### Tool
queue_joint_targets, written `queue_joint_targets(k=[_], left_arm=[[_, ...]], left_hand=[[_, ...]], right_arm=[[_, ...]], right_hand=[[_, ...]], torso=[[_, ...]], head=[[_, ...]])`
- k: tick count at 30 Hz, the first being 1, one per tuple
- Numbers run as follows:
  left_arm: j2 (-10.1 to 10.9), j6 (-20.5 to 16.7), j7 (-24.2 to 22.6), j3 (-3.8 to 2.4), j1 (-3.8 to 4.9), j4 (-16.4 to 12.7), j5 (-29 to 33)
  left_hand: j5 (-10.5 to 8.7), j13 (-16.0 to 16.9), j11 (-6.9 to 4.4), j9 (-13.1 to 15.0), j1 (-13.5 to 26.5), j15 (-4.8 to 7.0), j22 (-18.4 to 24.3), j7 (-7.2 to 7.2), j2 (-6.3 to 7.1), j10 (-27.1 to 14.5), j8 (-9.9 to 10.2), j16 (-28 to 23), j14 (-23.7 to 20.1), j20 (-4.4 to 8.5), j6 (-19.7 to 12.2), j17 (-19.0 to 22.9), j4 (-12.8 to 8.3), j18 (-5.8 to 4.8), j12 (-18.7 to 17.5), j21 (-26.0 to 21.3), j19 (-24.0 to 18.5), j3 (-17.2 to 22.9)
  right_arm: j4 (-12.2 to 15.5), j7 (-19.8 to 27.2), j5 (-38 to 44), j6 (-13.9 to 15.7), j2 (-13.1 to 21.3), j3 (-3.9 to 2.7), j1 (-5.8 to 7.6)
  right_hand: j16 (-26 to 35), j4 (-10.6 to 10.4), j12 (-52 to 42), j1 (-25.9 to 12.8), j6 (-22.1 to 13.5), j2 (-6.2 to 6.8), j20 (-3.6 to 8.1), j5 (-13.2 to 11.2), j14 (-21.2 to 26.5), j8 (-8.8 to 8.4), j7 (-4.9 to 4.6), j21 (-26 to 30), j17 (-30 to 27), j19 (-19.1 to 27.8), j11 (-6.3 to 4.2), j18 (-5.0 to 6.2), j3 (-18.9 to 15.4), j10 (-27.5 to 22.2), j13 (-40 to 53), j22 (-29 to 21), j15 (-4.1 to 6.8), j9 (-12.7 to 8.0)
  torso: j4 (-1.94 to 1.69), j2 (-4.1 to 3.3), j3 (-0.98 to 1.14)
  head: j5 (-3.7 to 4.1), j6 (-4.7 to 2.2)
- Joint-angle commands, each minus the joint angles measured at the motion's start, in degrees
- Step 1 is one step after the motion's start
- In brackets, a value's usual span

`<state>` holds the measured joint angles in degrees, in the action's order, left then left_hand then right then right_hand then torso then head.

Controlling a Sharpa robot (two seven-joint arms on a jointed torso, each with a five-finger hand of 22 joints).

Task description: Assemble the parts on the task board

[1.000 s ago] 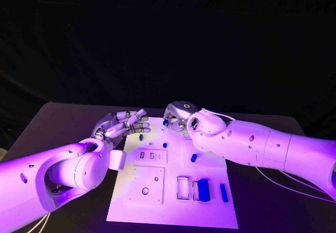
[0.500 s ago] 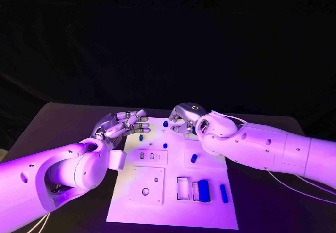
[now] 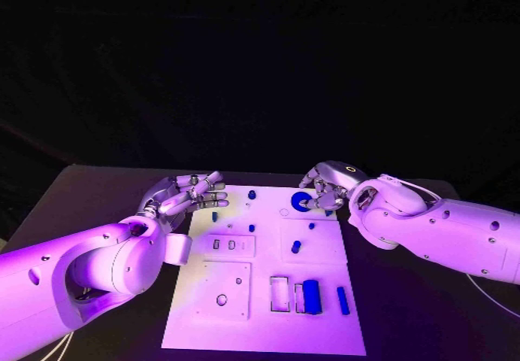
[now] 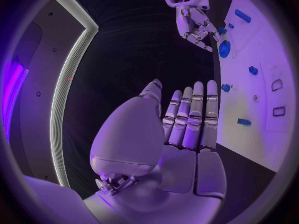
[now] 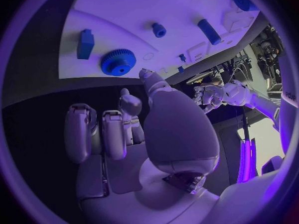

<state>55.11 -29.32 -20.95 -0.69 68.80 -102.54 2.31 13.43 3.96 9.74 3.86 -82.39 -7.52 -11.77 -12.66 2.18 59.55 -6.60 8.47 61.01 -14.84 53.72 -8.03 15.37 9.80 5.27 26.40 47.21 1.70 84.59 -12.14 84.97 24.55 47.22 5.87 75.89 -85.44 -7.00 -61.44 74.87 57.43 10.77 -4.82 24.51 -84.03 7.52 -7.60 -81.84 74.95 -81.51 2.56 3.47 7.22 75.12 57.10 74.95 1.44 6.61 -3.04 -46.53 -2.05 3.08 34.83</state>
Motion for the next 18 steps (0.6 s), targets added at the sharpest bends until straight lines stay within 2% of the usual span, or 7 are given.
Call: queue_joint_targets(k=[1,5,14,18], left_arm=[[-0.11,1.44,-0.04,-0.05,0.11,0.0,-0.29],[-0.12,1.48,0.0,-0.05,0.11,0.11,-0.29],[-0.27,1.56,0.06,-0.04,0.11,0.31,-0.29],[-0.32,1.6,0.12,-0.04,0.11,0.37,-0.29]], left_hand=[[-0.23,-0.01,0.38,-0.02,-0.38,-0.17,-0.06,-0.47,0.38,-0.09,0.36,-0.4,-0.21,0.04,0.03,-0.08,0.03,0.47,-0.27,0.2,-0.45,-0.16],[-0.23,-0.01,0.38,-0.02,-0.38,-0.17,-0.06,-0.47,0.38,-0.09,0.36,-0.4,-0.21,0.04,0.03,-0.08,0.03,0.47,-0.27,0.2,-0.45,-0.16],[-0.23,-0.01,0.38,-0.02,-0.39,-0.17,-0.06,-0.47,0.38,-0.09,0.36,-0.4,-0.21,0.04,0.03,-0.08,0.03,0.47,-0.27,0.2,-0.45,-0.16],[-0.23,0.0,0.37,-0.02,-0.41,-0.17,-0.07,-0.45,0.39,-0.07,0.37,-0.42,-0.2,0.04,0.04,-0.09,0.01,0.49,-0.28,0.23,-0.45,-0.15]], right_arm=[[-0.12,-0.42,-3.62,-3.63,0.7,-0.04,0.02],[-0.69,-0.93,-4.05,-5.52,1.09,-0.04,0.01],[-2.05,-1.16,-4.37,-6.66,0.13,-0.04,0.0],[-2.82,-1.25,-4.54,-7.0,-0.6,-0.04,0.01]], right_hand=[[-1.46,-1.13,-8.53,0.16,-1.34,-0.48,-0.24,0.61,-4.59,0.96,-0.22,-0.72,8.15,-0.9,0.39,-0.73,-2.41,1.5,8.97,3.75,-0.4,0.38],[-2.48,-2.39,-13.65,0.89,-2.68,-0.89,-0.62,0.75,-4.96,2.03,-0.6,-1.38,10.19,-1.6,0.72,-0.98,-4.69,3.23,14.61,4.92,-0.66,0.78],[-2.82,-3.26,-14.74,1.69,-3.63,-1.33,-0.81,1.12,-5.07,2.76,-0.76,-1.67,10.88,-1.91,0.98,-1.08,-5.92,3.27,15.83,5.49,-0.89,1.02],[-2.95,-3.59,-14.95,1.75,-3.87,-1.43,-0.87,1.21,-5.13,2.95,-0.82,-1.76,11.17,-2.01,1.04,-1.11,-6.27,3.27,16.07,5.66,-0.95,1.08]], torso=[[-0.04,0.11,0.03],[0.02,0.05,0.01],[-0.02,0.07,-0.11],[-0.03,0.05,-0.09]], head=[[0.08,0.11],[0.1,0.18],[0.3,0.4],[0.3,0.48]])
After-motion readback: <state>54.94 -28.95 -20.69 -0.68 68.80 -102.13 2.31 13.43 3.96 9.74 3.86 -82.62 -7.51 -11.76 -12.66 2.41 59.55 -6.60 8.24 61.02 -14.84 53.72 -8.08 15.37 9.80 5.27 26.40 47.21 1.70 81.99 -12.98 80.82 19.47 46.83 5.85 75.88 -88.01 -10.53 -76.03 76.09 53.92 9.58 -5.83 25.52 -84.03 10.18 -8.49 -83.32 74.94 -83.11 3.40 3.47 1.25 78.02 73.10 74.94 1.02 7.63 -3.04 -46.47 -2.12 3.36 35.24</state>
